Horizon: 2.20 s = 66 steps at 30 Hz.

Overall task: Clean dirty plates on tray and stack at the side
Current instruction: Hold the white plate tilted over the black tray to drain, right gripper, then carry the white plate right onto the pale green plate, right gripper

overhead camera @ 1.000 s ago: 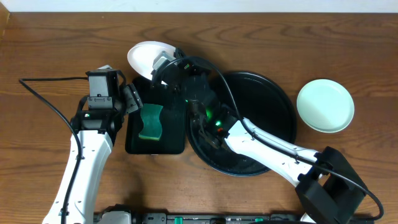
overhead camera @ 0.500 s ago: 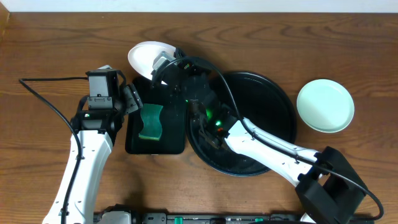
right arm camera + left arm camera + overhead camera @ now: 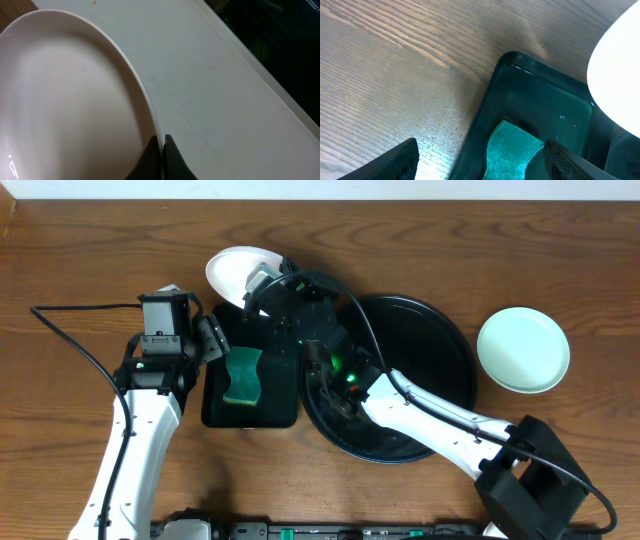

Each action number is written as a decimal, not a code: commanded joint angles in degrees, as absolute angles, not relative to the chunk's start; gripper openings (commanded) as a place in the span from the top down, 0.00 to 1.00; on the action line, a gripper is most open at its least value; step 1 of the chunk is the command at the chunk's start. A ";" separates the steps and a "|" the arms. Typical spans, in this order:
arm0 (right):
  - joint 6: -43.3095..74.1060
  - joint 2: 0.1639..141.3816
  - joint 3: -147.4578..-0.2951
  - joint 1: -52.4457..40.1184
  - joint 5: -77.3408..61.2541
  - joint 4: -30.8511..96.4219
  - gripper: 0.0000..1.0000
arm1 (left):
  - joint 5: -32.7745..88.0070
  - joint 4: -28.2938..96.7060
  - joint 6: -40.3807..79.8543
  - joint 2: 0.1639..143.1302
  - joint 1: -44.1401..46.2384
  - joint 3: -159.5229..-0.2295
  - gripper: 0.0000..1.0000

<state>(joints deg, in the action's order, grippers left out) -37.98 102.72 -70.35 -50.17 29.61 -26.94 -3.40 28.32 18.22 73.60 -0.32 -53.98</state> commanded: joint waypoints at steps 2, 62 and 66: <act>-38.20 102.67 -71.31 -50.74 30.15 -26.98 0.99 | -4.34 28.40 18.74 73.32 -0.47 -55.27 0.20; 18.76 98.80 -71.31 -45.52 25.17 -1.43 0.99 | -4.34 28.38 18.74 73.32 -0.47 -55.27 0.20; 29.74 95.59 -71.31 -40.64 18.50 5.76 0.99 | -4.34 28.38 18.74 73.32 -0.47 -55.27 0.20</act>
<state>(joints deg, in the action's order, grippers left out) 16.43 100.40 -70.41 -44.82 25.23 2.94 -3.40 28.32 18.22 73.60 -0.32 -53.98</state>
